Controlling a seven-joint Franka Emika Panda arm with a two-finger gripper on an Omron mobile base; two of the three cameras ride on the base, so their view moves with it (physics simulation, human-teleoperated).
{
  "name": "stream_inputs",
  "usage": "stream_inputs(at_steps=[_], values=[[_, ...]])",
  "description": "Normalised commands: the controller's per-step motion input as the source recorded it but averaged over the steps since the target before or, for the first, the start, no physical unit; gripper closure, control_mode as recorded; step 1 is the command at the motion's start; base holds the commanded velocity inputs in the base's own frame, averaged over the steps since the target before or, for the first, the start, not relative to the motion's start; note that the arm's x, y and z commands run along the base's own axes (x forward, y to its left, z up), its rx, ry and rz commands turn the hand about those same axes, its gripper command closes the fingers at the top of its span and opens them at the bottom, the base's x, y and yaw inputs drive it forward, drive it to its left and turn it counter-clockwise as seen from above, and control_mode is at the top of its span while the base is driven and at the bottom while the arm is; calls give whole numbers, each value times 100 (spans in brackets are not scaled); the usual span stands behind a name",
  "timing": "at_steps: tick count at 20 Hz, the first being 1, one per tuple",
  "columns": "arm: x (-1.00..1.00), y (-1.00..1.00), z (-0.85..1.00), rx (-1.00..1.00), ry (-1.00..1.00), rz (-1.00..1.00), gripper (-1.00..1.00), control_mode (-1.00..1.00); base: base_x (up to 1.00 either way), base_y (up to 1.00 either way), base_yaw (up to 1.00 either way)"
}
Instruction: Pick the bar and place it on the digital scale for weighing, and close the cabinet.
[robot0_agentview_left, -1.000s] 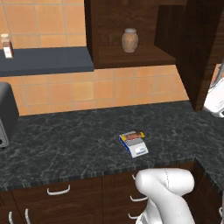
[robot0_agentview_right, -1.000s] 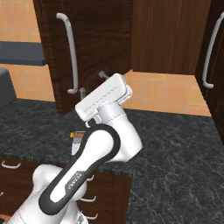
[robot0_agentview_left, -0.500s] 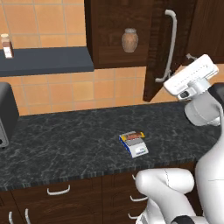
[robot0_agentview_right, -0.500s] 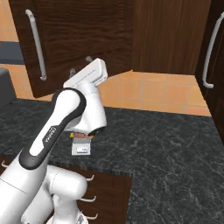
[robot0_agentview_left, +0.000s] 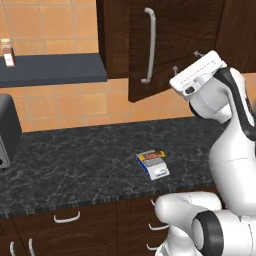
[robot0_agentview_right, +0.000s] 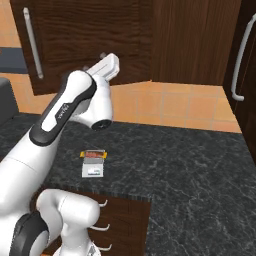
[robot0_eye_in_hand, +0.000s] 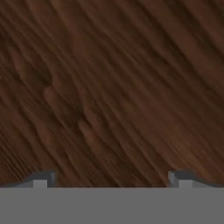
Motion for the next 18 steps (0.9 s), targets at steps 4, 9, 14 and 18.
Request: stream_inputs(at_steps=[4, 9, 14, 18], values=[[87, 1, -8, 0, 0, 0, -100, -100, 0, 0, 0], [83, 5, 0, 0, 0, -3, -100, -100, 0, 0, 0], [85, 3, 0, 0, 0, -3, -100, -100, 0, 0, 0], [61, 6, 0, 0, 0, -2, -100, -100, 0, 0, 0]])
